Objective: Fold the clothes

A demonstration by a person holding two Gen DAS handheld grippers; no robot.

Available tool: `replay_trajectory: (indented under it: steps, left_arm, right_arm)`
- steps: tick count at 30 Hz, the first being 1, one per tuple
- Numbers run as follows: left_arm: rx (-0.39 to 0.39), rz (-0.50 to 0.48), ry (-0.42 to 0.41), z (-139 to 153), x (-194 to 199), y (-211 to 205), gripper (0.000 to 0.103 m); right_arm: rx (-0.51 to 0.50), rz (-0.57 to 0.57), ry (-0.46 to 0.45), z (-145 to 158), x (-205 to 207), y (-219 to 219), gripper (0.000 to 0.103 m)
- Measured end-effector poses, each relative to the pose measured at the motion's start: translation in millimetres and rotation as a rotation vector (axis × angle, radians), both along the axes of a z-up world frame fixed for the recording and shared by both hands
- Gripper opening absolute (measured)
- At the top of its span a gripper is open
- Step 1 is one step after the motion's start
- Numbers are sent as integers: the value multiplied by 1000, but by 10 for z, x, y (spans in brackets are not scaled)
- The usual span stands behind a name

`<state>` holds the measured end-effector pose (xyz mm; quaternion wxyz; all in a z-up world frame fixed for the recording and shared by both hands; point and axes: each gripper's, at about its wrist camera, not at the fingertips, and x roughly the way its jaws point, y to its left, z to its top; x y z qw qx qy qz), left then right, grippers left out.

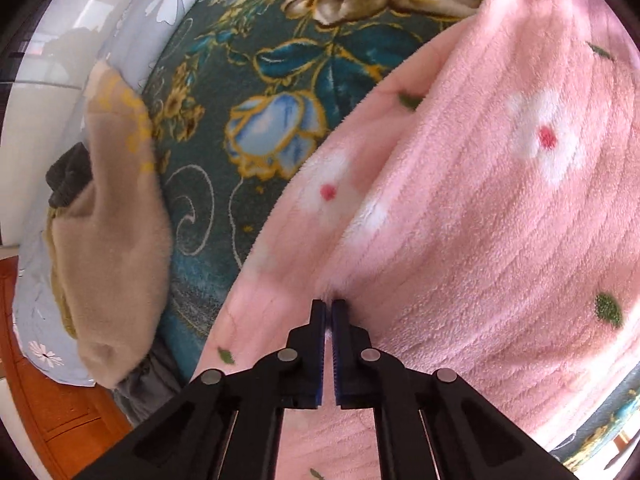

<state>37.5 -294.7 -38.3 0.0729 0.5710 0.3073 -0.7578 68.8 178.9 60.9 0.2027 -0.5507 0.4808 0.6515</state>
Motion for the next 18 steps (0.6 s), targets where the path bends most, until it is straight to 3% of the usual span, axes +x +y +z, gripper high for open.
replay_trajectory:
  steps: [5,8,10,12,18]
  left_arm:
    - [22,46,176,459,378,-169,0]
    - [-76,88,242,796,425,-349,0]
    - [-88,108,215,761,249,-491,0]
    - [-83,124,147,605,140,-543,0]
    - [70,158,14,62,322,-476,4]
  right_arm:
    - [30,73,152,449,174,73,3]
    - [99,136,267,844,134,61,3]
    - [152,163,279,959,-69,-16,3]
    - [118,157,261,831,-286,-1,3]
    - [60,30,164,337,-518,156,3]
